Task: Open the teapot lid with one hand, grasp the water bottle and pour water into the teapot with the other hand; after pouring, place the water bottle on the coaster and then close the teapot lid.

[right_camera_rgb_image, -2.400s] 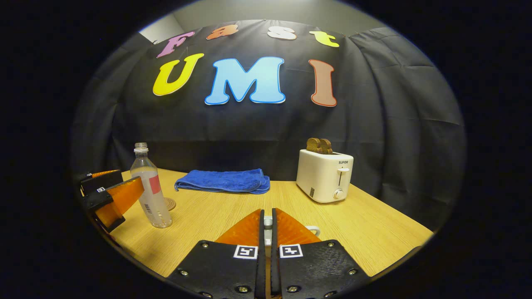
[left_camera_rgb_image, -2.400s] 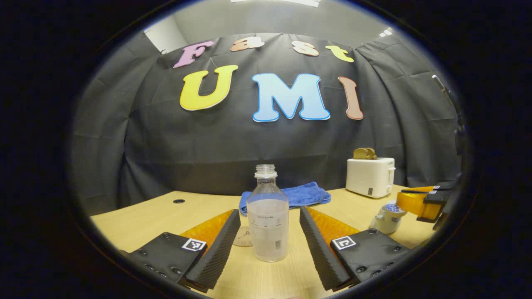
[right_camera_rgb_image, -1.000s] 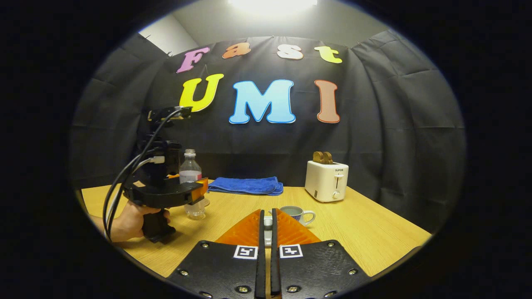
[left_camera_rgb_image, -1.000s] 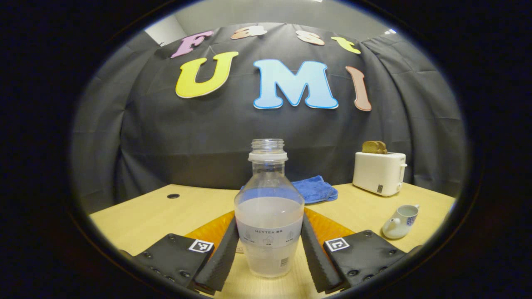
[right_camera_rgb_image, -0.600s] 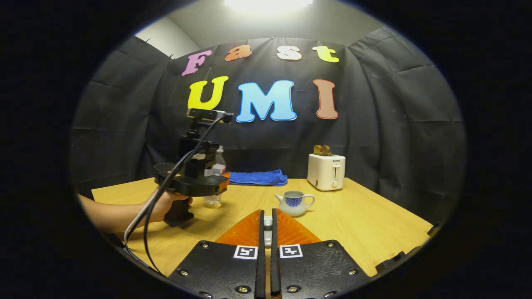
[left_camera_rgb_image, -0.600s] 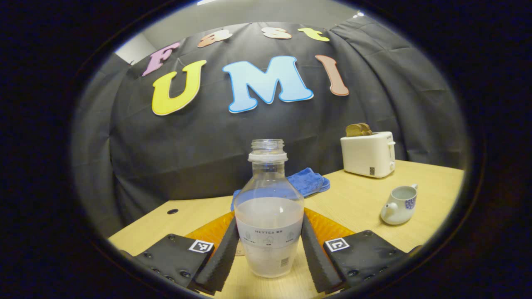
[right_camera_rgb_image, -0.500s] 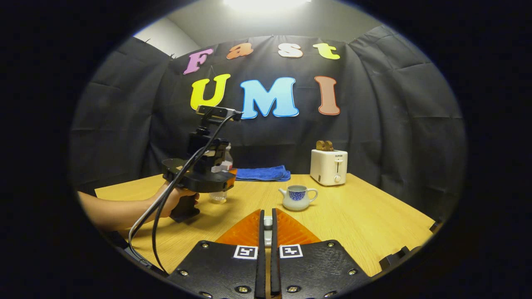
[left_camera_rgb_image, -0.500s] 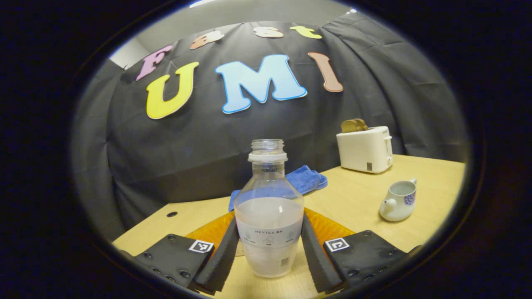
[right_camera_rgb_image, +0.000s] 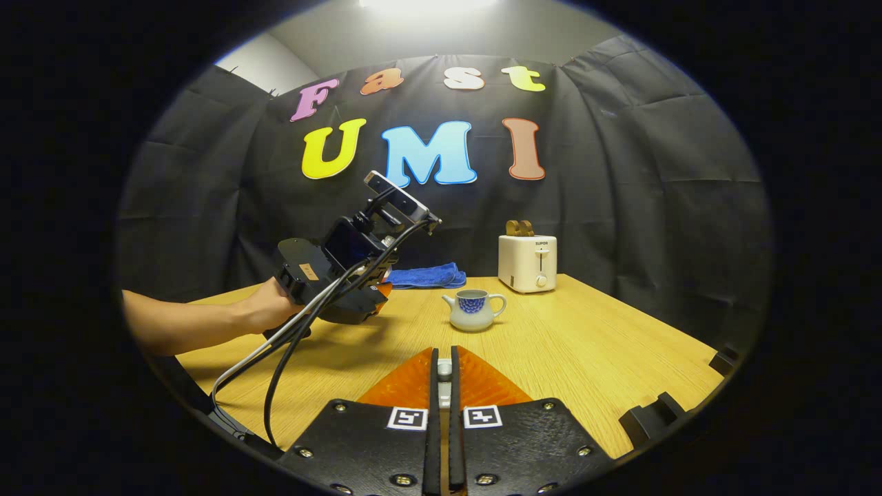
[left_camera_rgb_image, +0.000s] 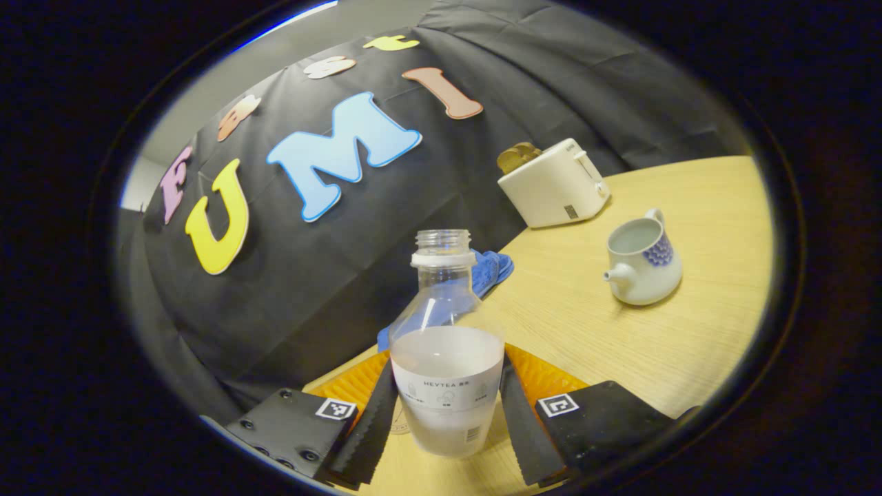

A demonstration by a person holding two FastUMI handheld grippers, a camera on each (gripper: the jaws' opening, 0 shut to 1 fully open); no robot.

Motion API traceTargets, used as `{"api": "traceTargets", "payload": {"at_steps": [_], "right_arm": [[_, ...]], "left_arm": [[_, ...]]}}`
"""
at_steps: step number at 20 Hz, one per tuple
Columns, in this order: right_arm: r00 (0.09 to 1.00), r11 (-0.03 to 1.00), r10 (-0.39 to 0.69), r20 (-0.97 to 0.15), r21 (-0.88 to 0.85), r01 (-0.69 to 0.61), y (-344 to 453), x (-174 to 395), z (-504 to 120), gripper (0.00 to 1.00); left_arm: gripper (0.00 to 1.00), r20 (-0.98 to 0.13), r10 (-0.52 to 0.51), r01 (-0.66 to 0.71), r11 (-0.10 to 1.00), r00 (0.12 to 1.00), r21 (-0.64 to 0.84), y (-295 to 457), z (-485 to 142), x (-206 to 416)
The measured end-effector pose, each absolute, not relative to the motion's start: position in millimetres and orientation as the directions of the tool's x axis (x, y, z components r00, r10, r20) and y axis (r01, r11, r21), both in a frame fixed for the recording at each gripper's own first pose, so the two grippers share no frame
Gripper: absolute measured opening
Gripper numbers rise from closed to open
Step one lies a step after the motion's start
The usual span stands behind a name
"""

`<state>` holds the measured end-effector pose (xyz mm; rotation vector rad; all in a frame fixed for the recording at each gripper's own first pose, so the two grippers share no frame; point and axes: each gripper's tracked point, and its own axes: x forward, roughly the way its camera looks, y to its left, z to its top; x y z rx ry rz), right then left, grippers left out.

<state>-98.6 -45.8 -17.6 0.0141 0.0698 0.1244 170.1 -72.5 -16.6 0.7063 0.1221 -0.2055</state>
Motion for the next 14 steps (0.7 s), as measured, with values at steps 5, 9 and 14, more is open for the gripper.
{"api": "traceTargets", "payload": {"at_steps": [5,9,14], "right_arm": [[0.992,0.993,0.114,-0.062,0.022,-0.112,-51.8,-98.6,-16.6,0.05],[0.992,0.994,0.110,-0.061,0.019,-0.109,-54.9,-100.5,-19.8,0.05],[0.992,0.994,0.108,-0.063,0.028,-0.107,-57.3,-101.9,-19.2,0.05]], "left_arm": [[0.87,-0.234,-0.182,0.296,0.600,0.955,0.743,-100.0,-29.0,169.2],[0.87,-0.233,-0.164,0.285,0.495,0.958,0.821,-103.5,-26.0,166.2],[0.87,-0.251,-0.166,0.295,0.348,0.954,0.890,-113.1,-25.2,167.1]]}}
